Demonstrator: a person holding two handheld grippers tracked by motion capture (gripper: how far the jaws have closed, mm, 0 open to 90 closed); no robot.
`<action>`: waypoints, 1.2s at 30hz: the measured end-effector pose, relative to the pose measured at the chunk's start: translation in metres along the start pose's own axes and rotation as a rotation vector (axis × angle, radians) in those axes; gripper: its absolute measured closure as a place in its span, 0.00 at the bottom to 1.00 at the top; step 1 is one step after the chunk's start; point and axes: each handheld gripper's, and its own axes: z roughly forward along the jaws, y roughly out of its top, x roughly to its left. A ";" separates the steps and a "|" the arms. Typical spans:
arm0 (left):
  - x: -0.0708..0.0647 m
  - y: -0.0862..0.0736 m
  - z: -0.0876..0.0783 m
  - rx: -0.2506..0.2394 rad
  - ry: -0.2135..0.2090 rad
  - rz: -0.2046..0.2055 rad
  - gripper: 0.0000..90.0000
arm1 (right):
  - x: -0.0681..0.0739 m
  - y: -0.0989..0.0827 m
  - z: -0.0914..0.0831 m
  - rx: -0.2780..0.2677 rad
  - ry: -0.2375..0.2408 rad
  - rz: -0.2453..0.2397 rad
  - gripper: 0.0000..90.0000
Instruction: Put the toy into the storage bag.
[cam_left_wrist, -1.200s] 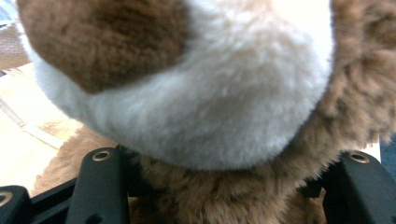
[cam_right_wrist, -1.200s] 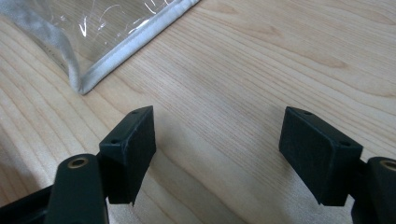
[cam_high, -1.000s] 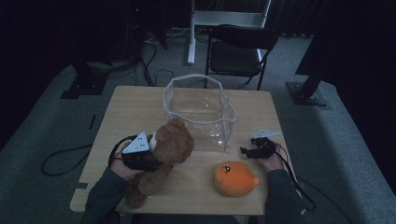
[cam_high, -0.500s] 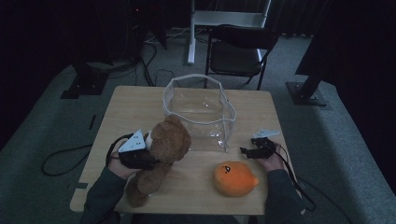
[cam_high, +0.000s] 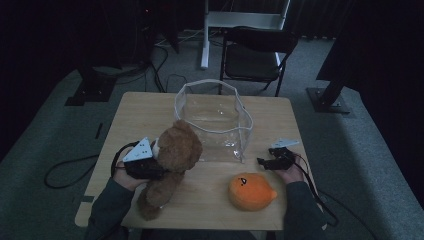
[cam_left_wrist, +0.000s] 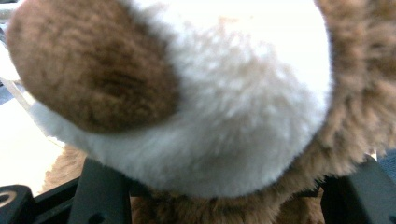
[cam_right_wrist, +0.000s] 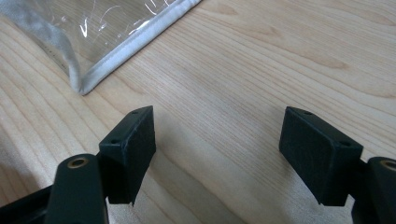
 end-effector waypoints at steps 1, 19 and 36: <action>0.000 0.000 0.000 -0.001 0.000 0.000 0.45 | 0.000 0.000 0.000 0.000 0.000 0.000 0.29; 0.004 0.006 -0.008 -0.028 0.011 -0.006 0.45 | 0.001 -0.001 0.001 -0.011 -0.002 -0.009 0.29; 0.007 0.012 -0.015 -0.051 0.024 0.000 0.45 | 0.001 -0.002 0.001 -0.018 0.000 -0.013 0.28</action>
